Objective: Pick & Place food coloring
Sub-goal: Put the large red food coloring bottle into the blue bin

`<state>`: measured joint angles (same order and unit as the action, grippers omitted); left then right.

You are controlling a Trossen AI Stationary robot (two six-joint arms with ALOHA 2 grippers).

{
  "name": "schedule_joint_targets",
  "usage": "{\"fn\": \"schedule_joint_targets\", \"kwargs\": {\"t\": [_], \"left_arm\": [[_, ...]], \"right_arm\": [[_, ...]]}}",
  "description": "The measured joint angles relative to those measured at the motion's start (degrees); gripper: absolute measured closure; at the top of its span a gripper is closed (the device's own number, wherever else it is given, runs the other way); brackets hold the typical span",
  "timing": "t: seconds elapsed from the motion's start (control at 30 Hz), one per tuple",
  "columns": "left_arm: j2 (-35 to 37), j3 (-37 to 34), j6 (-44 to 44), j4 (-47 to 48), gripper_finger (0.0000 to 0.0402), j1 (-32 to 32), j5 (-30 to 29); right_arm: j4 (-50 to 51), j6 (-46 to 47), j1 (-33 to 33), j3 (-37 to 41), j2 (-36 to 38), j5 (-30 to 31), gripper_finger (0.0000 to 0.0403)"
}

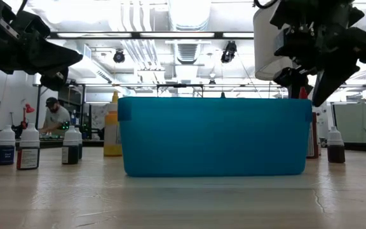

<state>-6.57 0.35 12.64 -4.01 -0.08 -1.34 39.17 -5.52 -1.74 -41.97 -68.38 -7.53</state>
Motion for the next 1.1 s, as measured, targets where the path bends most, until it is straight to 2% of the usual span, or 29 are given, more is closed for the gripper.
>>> {"fn": "schedule_joint_targets", "kwargs": {"t": [0.4, 0.6, 0.9, 1.1], "left_arm": [[0.0, 0.0, 0.0, 0.0, 0.0402, 0.0, 0.0], [0.0, 0.0, 0.0, 0.0, 0.0402, 0.0, 0.0], [0.0, 0.0, 0.0, 0.0, 0.0402, 0.0, 0.0], [0.0, 0.0, 0.0, 0.0, 0.0402, 0.0, 0.0]], "right_arm": [[-1.2, 0.4, 0.0, 0.6, 0.0, 0.0, 0.0147], [-1.3, -0.4, 0.0, 0.9, 0.0, 0.0, 0.0191], [-1.6, -0.5, 0.0, 0.9, 0.0, 0.0, 0.0296], [-1.9, -0.5, 0.0, 0.9, 0.0, 0.0, 0.0297]]}}
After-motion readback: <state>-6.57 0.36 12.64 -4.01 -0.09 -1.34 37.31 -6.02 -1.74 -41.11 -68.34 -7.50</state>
